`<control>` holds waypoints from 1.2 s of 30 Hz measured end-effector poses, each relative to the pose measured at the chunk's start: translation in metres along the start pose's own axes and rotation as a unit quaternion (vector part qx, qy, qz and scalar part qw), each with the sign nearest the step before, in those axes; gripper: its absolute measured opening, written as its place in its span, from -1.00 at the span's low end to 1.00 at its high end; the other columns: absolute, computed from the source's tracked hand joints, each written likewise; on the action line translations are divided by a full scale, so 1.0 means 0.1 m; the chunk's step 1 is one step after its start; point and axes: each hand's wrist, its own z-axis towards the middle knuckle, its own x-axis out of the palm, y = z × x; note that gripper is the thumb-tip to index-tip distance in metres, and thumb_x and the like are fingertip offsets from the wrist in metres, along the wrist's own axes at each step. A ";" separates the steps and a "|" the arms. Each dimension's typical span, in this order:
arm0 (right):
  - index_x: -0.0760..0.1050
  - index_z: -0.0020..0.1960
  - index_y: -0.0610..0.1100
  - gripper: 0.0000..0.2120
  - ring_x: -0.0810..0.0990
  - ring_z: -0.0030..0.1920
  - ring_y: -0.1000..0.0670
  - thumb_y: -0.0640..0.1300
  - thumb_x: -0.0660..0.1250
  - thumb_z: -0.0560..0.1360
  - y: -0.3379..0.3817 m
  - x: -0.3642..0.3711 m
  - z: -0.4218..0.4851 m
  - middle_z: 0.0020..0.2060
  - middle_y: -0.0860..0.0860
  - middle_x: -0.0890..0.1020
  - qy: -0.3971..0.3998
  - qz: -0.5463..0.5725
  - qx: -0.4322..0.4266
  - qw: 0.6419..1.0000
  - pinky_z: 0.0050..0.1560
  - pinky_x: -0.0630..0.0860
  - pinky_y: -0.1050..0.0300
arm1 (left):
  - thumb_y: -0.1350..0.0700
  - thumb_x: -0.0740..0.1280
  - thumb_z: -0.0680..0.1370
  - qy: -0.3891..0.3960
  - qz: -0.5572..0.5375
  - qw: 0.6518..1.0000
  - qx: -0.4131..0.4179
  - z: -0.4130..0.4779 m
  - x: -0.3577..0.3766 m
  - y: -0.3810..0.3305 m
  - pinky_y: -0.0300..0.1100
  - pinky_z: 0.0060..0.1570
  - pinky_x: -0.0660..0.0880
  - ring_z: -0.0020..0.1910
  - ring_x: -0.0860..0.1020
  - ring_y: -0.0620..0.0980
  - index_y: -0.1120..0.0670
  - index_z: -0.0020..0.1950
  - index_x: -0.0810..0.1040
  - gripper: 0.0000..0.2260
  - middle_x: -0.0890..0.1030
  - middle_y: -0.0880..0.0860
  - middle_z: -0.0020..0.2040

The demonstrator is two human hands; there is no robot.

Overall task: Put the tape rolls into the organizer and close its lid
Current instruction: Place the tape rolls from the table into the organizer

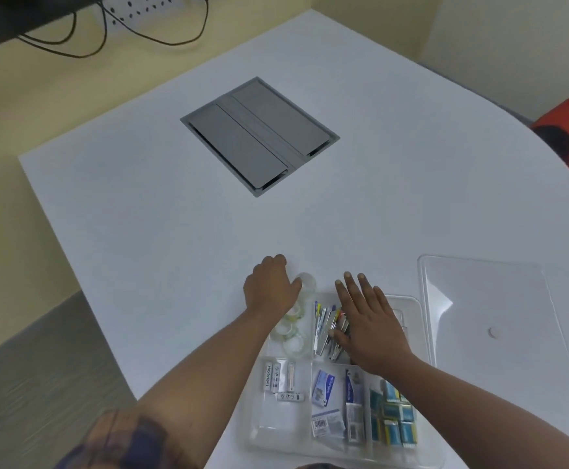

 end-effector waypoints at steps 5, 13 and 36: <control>-0.33 0.57 -0.03 -0.23 -0.40 0.52 -0.06 0.34 -0.10 0.56 0.01 0.02 0.01 0.56 -0.03 -0.28 0.007 -0.009 0.006 1.000 0.51 -0.30 -0.05 | -0.35 0.33 0.34 0.069 0.058 0.992 -0.087 0.20 0.04 -0.19 -0.06 -0.08 0.35 -0.11 0.53 0.07 0.02 -0.11 0.47 -0.54 0.55 -0.02 -0.19; -0.28 0.57 -0.06 -0.23 -0.35 0.53 -0.10 0.34 -0.13 0.56 0.03 0.00 0.03 0.57 -0.05 -0.25 0.014 -0.011 0.004 1.000 0.50 -0.25 -0.10 | -0.24 0.41 0.27 0.089 0.092 0.987 -0.100 0.44 0.21 -0.35 -0.14 -0.22 0.29 -0.28 0.46 0.02 -0.01 -0.32 0.32 -0.62 0.52 -0.05 -0.28; -0.05 0.59 -0.07 -0.25 -0.18 0.57 -0.11 0.26 0.11 0.55 -0.01 -0.17 0.38 0.59 -0.04 -0.04 0.010 0.034 0.005 0.999 0.53 -0.22 -0.08 | -0.22 0.31 0.23 0.019 0.047 0.999 0.009 -0.66 -0.04 0.34 -0.23 -0.41 0.28 -0.28 0.51 -0.09 -0.09 -0.01 0.49 -0.60 0.51 -0.15 -0.32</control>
